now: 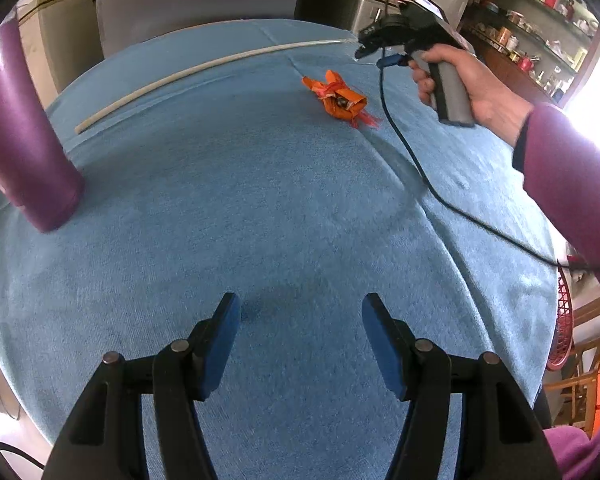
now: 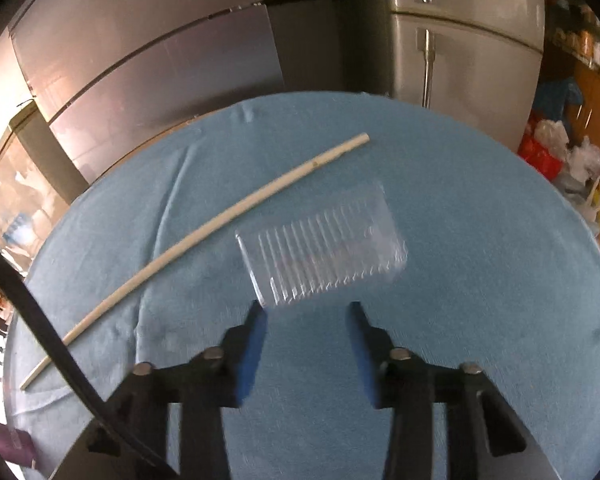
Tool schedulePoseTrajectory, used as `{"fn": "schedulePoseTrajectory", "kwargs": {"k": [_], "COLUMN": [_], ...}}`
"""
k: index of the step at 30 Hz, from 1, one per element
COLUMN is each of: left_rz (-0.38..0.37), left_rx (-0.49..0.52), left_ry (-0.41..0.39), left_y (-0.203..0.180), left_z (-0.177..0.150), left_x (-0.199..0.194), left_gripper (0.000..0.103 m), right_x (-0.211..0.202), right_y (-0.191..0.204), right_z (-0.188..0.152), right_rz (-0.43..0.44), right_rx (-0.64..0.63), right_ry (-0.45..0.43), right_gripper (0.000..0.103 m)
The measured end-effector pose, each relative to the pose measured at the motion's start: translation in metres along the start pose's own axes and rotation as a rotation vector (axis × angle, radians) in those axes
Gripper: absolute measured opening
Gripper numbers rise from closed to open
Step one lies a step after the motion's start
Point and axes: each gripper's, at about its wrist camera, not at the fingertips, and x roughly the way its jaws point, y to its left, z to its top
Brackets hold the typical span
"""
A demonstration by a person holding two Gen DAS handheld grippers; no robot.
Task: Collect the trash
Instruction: 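Grasp the orange wrapper with the left gripper and lift it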
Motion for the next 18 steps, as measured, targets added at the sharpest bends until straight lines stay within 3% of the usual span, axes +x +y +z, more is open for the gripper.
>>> {"fn": "schedulePoseTrajectory", "kwargs": {"k": [7,11,12,15,18], "left_rz": [0.022,0.019,0.021,0.027,0.062], "left_rx": [0.029,-0.002,-0.01,-0.02,0.007], "left_ry": [-0.092,-0.14,-0.148,-0.151,-0.116], "left_y": [-0.003,-0.012,-0.018,-0.031,-0.049], "left_z": [0.051,0.102,0.116,0.15,0.175], "left_x": [-0.006,0.009,0.017,0.041,0.072], "left_gripper": [0.064,0.069,0.069,0.07,0.07], "right_x": [-0.029,-0.051,-0.054,-0.062,-0.061], "right_y": [-0.032,-0.066,-0.072,-0.094,-0.103], "right_z": [-0.03,-0.05,-0.051,-0.045,-0.024], "right_rz": [0.056,0.173,0.204,0.323,0.377], "right_rx": [0.01,0.105,0.133,0.29,0.412], "right_ry": [0.002,0.016,0.018,0.012,0.032], "right_gripper": [0.041,0.044,0.055,0.072,0.077]}}
